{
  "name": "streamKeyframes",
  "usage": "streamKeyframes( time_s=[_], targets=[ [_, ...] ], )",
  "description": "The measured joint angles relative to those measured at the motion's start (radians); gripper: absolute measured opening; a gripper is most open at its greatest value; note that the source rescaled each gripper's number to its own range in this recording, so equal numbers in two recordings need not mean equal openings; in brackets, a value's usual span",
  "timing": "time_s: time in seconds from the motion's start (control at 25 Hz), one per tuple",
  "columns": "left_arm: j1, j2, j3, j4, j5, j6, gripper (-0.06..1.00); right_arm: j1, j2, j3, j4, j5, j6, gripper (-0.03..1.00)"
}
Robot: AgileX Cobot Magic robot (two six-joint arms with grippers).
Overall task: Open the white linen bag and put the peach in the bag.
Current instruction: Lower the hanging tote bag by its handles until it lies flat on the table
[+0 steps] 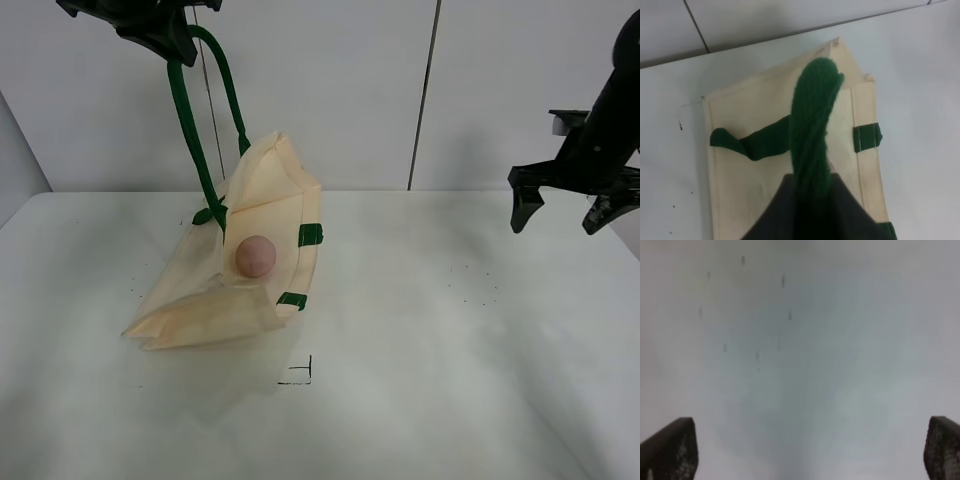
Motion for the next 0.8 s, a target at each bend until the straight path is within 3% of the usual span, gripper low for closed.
streamKeyframes(
  time_s=[0.6,0.8],
  targets=[
    [0.0,0.0,0.0,0.0,0.0,0.0,0.0,0.0,-0.993,0.766,0.0,0.003,0.0,1.0],
    [0.0,0.0,0.0,0.0,0.0,0.0,0.0,0.0,-1.35,0.951,0.0,-0.073,0.0,1.0]
  ],
)
